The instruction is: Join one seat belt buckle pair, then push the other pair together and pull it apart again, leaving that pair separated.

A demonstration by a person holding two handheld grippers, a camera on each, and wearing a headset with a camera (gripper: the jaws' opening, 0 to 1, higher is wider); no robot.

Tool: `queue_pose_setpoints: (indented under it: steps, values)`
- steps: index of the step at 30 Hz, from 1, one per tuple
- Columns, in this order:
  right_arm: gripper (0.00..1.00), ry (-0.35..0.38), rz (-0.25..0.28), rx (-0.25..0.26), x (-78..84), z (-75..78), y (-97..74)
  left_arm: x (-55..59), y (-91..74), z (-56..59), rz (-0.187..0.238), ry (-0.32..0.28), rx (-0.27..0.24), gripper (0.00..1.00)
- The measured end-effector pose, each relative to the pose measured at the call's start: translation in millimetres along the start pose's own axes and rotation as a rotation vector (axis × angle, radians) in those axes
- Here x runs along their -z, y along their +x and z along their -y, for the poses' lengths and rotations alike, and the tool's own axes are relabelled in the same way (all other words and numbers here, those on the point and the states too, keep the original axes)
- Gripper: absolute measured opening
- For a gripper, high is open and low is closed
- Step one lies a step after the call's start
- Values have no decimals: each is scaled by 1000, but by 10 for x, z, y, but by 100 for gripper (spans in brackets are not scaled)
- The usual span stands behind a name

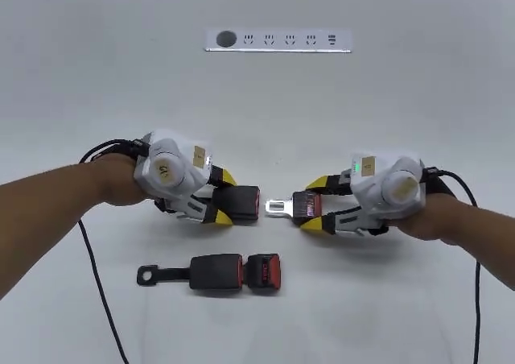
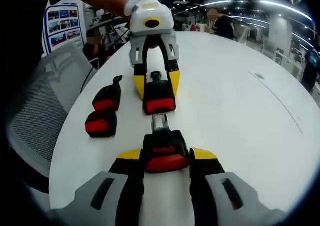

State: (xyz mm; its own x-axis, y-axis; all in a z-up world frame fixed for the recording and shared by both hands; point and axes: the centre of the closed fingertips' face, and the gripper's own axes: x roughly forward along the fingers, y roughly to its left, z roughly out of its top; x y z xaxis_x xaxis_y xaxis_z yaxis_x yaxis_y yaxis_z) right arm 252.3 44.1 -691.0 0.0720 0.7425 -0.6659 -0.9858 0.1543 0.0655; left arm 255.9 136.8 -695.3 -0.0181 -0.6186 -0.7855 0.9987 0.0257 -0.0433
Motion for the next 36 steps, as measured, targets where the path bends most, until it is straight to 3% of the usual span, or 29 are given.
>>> queue_pose_setpoints:
  steps: [8,12,13,26,36]
  values:
    - [34,18,14,-9,-95,-18,73,-7,1,14,-5,3,-2,34]
    - [34,16,21,-5,-162,-11,196,-17,-3,27,-7,1,-5,34]
    - [34,-6,9,3,-155,-2,198,-17,-6,29,-7,-1,-5,34]
    - [34,22,13,-12,-151,-34,225,-7,-4,20,-16,-6,-9,34]
    - [34,37,20,-7,-246,-46,327,-21,-7,31,-20,-12,-12,34]
